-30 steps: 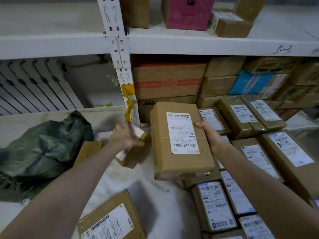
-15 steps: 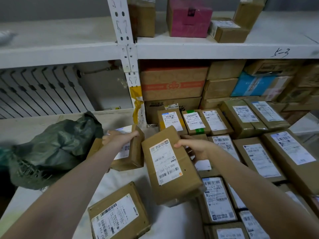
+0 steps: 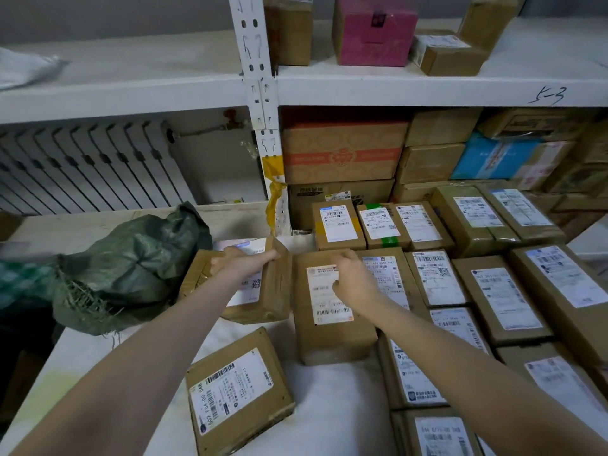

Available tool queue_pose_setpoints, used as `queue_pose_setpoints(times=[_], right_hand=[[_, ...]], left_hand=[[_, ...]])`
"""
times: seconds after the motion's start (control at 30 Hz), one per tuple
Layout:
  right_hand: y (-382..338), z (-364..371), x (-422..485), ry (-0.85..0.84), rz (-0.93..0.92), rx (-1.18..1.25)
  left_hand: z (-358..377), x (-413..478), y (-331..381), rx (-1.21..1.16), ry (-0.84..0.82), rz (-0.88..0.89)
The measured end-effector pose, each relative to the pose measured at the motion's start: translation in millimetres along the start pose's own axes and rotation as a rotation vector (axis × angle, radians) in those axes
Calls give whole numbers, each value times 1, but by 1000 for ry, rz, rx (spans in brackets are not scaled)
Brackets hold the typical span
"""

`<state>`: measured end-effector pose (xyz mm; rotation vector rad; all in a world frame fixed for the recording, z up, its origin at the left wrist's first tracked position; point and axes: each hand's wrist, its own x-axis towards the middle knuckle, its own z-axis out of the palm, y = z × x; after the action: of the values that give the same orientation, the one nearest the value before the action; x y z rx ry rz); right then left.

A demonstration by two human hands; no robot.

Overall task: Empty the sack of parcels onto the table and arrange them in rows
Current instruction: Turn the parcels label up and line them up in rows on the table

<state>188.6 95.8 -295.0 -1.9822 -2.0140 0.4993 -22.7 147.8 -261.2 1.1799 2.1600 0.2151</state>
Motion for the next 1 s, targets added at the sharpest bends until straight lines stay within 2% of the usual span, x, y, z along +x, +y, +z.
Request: queue_pose_setpoints(times=[0.17,0.23,0.33,0.4,0.47,0.53,0.6,0.67,0.73,0.8,0.9,1.0], right_hand=[[10,13,-8,-230,-190,-252],[15,11,-6,-313,-204,-264],[10,0,-4,-337,-101,42],[-1,-12,-11,-263,6,386],[-15,-24,-22,-334,87,737],[-26,-30,-32,-467,86,811],[-26,-25,-32,-457,85,763],[-18,-24,-35,-428,190,891],[-4,-27,-36,-491,316,1153],[10,-33,-42,-575,327,1335],[18,-39,-52,-627,289,1397],[19,-40,-67,-657,274,1373]], left_hand=[[2,-11,7,-25,-26,15],[3,-19,10,-59,-35,15],[4,-30,13,-130,-63,18],[8,-41,14,-188,-61,2],[14,-51,15,-297,-42,-23],[21,-63,15,-396,-36,-32],[27,-72,13,-439,-2,-9],[28,-79,6,-550,26,29],[23,-86,-4,-758,-120,12],[18,-92,-17,-813,-326,11],[18,-101,-29,-808,-523,73],[21,-115,-38,-920,-543,113]])
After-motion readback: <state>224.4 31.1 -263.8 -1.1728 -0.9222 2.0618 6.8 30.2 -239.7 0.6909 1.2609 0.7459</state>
